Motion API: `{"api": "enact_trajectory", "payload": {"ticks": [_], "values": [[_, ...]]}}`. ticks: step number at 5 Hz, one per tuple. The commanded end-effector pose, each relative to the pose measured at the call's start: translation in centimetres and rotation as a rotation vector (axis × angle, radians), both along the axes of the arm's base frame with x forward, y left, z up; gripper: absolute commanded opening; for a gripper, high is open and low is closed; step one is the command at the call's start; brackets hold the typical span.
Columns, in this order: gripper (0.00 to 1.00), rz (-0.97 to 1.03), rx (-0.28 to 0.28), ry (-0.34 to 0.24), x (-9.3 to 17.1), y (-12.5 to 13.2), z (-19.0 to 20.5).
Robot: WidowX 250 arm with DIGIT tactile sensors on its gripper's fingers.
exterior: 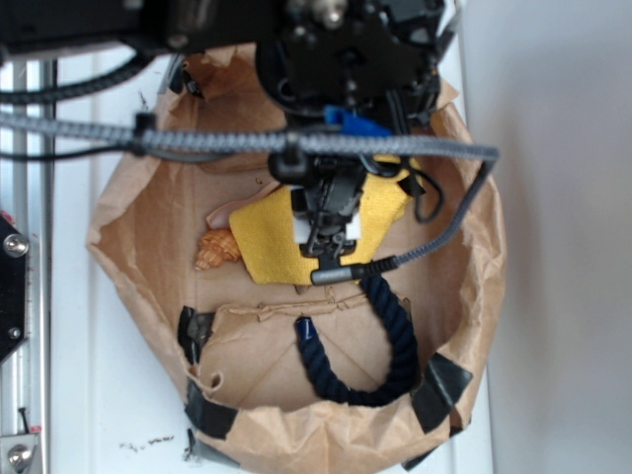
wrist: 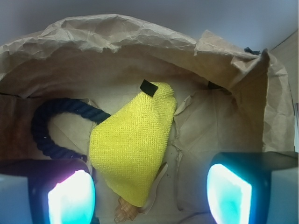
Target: Grab the yellow cloth.
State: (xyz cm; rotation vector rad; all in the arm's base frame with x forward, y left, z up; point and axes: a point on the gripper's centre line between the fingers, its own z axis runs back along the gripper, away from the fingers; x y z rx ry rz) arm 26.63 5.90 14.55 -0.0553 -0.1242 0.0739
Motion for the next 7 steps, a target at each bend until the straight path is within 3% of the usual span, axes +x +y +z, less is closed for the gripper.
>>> {"api": "enact_trajectory", "payload": {"ticks": [1,2,4,5,7], "values": [[1.00,-0.157,0.010,0.042,-0.2,-2.0,-3.7],[1.00,-0.200,0.031,0.085,-0.6,-3.2,-6.5],[1.00,-0.149,0.075,0.106,1.8,-4.7,-10.2],[0.00,-0.099,0.080,0.103,2.5,-4.8,-10.3],[0.00,-0.063,0.103,0.069,2.6,-4.0,-8.4]]}}
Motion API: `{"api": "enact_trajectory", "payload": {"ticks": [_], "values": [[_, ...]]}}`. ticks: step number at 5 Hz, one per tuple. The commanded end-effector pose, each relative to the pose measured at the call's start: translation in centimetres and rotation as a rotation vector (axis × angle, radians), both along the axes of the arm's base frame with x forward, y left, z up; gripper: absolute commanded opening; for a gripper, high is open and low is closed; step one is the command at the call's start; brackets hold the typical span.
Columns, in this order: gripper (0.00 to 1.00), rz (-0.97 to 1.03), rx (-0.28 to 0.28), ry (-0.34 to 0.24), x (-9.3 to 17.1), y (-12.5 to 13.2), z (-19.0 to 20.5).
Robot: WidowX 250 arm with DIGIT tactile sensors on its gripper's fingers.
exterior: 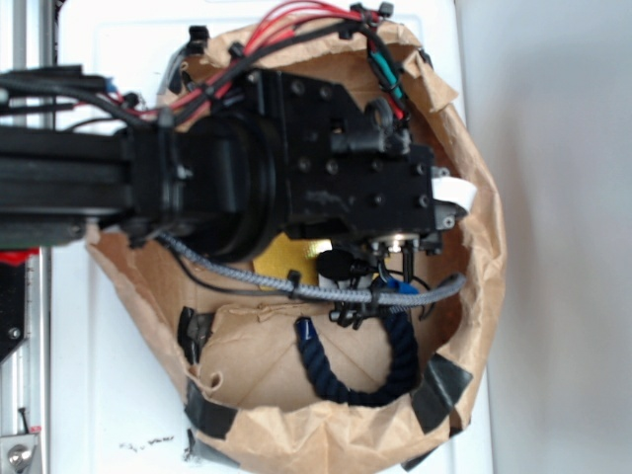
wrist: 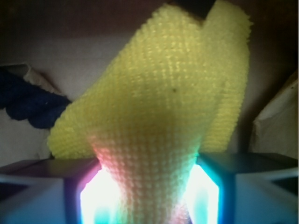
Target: Grab the yellow cloth.
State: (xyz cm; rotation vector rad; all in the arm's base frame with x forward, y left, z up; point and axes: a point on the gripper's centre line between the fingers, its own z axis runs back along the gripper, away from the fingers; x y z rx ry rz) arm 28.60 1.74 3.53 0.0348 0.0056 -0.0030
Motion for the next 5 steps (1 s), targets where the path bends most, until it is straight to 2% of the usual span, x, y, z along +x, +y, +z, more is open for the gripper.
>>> {"api": "enact_trajectory", "payload": {"ticks": [1,2,3,4,5], "values": [[0.00,0.042,-0.010,-0.077,0.1,1.2,6.0],[0.00,0.069,-0.058,-0.084,-0.9,1.7,10.6],[0.00,0.100,-0.091,-0.093,-1.5,1.9,13.4],[0.00,0.099,-0.098,-0.078,-1.9,1.5,15.1],[0.00,0.107,-0.066,-0.086,-2.4,1.1,15.6]]}}
